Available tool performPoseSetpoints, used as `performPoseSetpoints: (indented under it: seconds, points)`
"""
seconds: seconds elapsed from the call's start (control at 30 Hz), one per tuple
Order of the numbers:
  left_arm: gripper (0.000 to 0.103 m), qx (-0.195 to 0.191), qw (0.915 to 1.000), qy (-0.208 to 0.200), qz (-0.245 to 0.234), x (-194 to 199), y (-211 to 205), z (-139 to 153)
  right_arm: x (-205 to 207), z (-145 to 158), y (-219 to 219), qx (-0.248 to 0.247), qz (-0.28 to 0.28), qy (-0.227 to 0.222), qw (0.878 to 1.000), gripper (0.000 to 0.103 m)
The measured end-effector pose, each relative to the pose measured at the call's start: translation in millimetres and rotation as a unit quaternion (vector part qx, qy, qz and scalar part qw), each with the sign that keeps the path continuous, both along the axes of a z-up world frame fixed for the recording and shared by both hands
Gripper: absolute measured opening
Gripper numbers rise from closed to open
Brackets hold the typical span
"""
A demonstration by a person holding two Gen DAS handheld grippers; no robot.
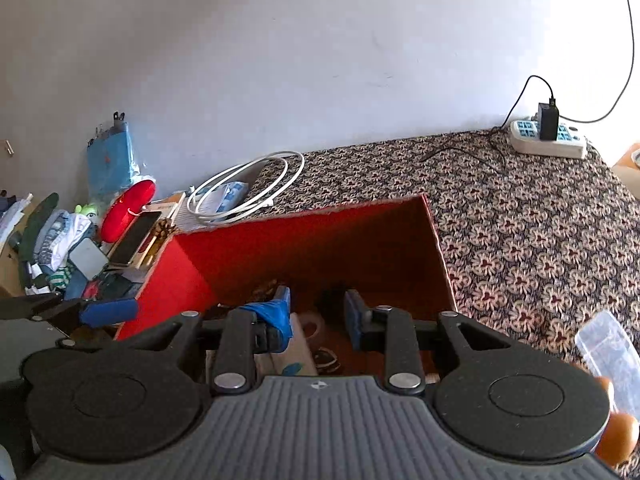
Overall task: Organize rigid objects
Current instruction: 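Move the right gripper back toward the gourd and pencil case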
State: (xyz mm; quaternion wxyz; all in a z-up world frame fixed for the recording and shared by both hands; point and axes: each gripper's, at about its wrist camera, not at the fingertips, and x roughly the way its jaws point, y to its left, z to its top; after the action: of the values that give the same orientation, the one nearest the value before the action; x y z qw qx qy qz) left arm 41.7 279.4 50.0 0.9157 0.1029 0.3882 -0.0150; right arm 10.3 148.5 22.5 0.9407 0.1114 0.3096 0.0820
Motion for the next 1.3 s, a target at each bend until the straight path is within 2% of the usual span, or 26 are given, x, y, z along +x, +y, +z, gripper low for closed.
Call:
performPoseSetpoints:
  seconds: [0.13,0.47,0.63,0.8,1.03,1.3]
  points:
    - [0.065,0.002,1.0000,-0.002,0.002,-12,-1,2,-12,1,-6,0.021,-0.010,0.002,1.000,0.012]
    - [0.066,0.005,1.0000,0.004,-0.001,-41,-7,0,-48,-12,-14,-0.011,-0.027,-0.007,1.000,0.012]
    - [0.066,0.003,0.9998,0.016,-0.012,-54,-15,-6,-57,-22,-24,0.003,-0.026,0.017,1.000,0.013]
    - [0.066,0.021,0.9993,0.016,-0.027,-68,-32,-14,-66,-31,-31,0.015,-0.021,0.034,0.999,0.013]
    - [0.066,0.027,0.9976,0.041,-0.048,-78,-54,-29,-78,-50,-49,0.025,-0.019,0.071,0.997,0.013]
    - [0.066,0.019,0.9922,0.070,-0.101,-87,-90,-46,-94,-63,-86,0.043,-0.046,0.088,0.994,0.013]
